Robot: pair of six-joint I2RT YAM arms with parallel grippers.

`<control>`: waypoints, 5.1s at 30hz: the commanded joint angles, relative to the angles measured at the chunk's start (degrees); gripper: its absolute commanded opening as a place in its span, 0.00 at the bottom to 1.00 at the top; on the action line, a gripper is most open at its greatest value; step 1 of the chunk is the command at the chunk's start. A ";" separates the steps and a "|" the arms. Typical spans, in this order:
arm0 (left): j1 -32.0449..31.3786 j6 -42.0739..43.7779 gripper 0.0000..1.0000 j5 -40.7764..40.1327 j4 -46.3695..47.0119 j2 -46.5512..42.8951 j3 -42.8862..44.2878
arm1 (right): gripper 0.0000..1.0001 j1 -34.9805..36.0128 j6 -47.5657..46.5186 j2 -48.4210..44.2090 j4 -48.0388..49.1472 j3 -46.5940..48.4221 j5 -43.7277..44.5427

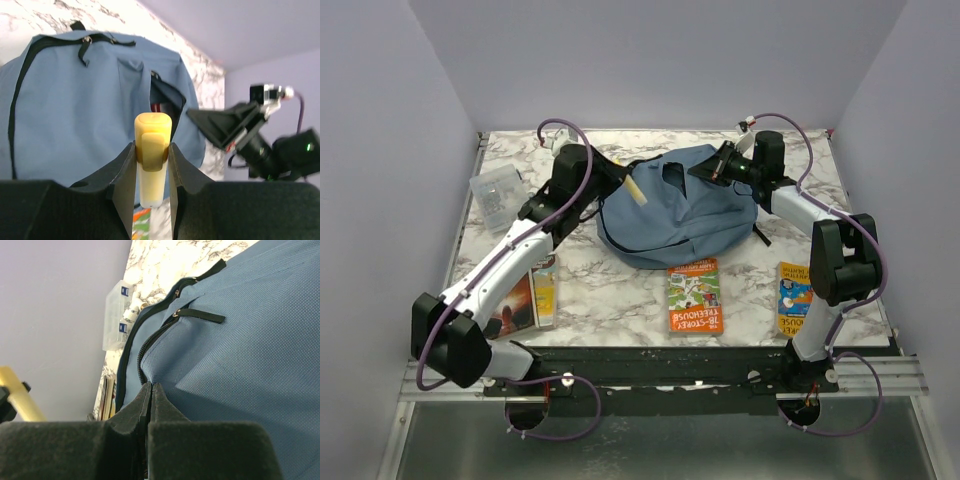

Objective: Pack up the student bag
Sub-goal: Place the stationery in the student bag, then zip the student bag at the center of the board.

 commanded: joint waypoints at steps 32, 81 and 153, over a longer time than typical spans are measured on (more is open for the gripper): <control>-6.05 -30.10 0.00 -21.32 -7.91 35.83 27.47 | 0.01 0.49 1.86 -1.87 3.97 -0.08 -2.98; 2.25 0.09 0.44 23.27 -7.94 38.56 29.32 | 0.01 0.75 0.28 -1.54 2.01 0.55 -2.23; 8.36 18.35 0.10 41.95 -28.67 52.25 43.75 | 0.47 8.09 16.77 5.92 4.42 -3.48 15.88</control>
